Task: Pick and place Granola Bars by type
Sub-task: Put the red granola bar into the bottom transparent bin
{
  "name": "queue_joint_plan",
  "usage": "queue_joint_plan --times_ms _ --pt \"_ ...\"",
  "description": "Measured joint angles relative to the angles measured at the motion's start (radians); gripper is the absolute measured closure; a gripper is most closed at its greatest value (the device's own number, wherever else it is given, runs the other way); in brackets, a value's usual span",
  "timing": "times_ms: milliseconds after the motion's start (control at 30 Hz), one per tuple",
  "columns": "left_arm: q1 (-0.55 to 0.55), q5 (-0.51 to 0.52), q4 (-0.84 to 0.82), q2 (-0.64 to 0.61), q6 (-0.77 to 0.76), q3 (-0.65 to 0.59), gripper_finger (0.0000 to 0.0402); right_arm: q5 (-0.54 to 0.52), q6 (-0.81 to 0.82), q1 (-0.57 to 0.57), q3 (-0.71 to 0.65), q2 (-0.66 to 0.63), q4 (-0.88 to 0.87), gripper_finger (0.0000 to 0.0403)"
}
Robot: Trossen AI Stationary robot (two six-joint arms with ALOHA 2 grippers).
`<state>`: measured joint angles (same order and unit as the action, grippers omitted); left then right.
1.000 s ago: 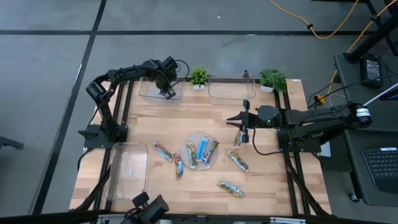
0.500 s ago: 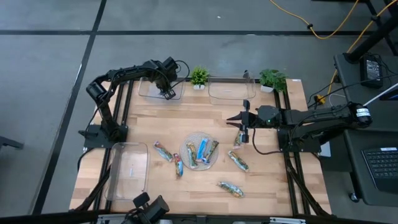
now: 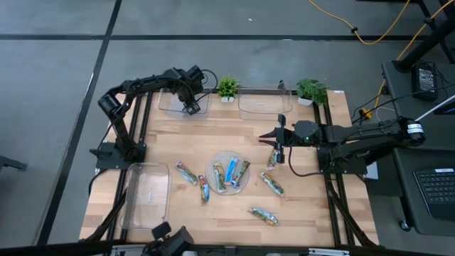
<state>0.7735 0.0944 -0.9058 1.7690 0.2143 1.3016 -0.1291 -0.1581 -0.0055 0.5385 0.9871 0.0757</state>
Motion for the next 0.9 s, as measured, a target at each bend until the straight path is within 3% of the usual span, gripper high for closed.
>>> queue_joint_plan --times_ms 367,633,900 --pt "-0.126 0.018 -0.162 -0.194 -0.02 0.059 0.0309 0.0 0.0 0.0 0.0 0.0 -0.003 0.0336" --pt "-0.359 -0.016 -0.27 -0.341 -0.121 0.06 0.0311 0.0 -0.001 0.0 0.0 0.0 -0.002 0.0336" --pt "-0.643 -0.044 -0.33 -0.364 -0.135 0.057 0.0311 0.001 0.014 0.0 0.0 0.0 -0.002 0.0336"
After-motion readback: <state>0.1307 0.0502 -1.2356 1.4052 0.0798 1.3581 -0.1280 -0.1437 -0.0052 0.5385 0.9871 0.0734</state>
